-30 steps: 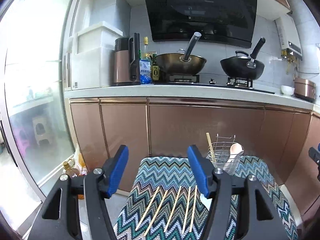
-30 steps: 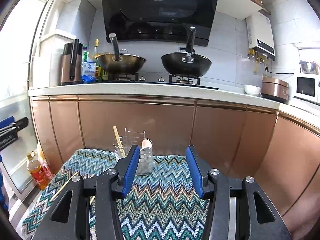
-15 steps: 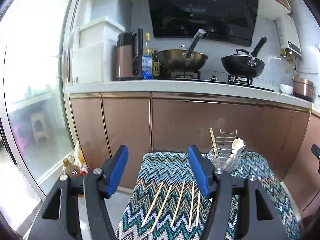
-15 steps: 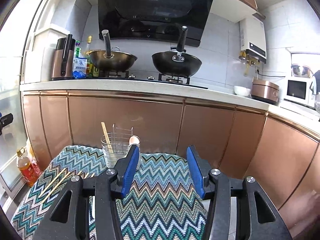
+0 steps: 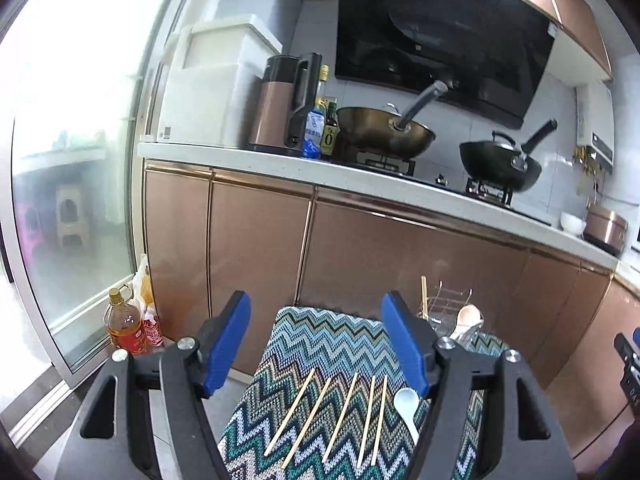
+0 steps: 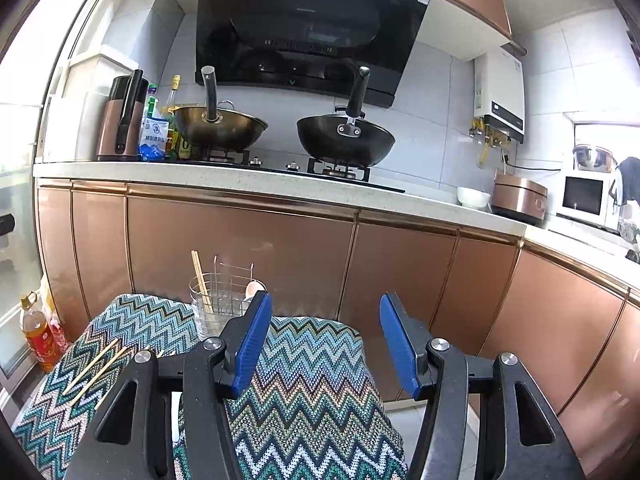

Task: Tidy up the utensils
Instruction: 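Grasp the pale blue spoon with the right tool while the left tool approaches the chopsticks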

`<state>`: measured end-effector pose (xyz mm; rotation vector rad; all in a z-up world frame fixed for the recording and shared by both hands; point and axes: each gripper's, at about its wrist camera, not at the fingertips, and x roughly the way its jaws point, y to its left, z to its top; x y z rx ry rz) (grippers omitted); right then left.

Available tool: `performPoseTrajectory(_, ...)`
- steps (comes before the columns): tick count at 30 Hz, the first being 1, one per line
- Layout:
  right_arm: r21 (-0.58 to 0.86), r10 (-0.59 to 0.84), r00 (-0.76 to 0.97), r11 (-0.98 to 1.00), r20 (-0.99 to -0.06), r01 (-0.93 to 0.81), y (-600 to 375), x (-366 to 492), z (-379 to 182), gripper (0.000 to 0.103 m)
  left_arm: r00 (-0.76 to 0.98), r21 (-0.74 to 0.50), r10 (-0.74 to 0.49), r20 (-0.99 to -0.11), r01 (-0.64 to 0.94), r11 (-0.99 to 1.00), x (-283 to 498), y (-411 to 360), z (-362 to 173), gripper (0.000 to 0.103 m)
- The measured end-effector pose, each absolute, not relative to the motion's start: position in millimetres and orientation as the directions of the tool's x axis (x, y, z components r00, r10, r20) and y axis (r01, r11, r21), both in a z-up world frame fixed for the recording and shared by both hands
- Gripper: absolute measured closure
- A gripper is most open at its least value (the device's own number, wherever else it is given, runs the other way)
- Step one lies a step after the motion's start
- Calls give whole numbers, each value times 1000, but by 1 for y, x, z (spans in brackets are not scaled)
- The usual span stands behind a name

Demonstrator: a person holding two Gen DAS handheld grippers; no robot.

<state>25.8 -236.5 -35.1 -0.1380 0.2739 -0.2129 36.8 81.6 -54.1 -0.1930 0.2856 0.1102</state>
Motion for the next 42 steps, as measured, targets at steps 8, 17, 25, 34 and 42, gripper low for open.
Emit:
performPoseTrajectory(8,-192,-228,944,964,-240,184,-230,25,-32,47,952,-175,118,-282,-172,969,40,91,-56,36)
performPoseTrajectory(17,-243,-236,944,953,-229,180,-222,26,-31,45,938,-155,117,-328,-175,972,56,88,-69,36)
performPoseTrajectory(25,-259,-227,936,953,-269,157,-220,40,-41,45,922,-141,103,-372,-166,976,71,87,-83,36)
performPoseTrajectory(34,-278,-208,912,954,-353,110,-212,66,-67,45,896,-135,94,-435,-168,976,95,90,-108,36)
performPoseTrajectory(42,-285,-186,884,956,-428,63,-203,95,-92,45,873,-142,80,-481,-167,976,121,96,-133,36)
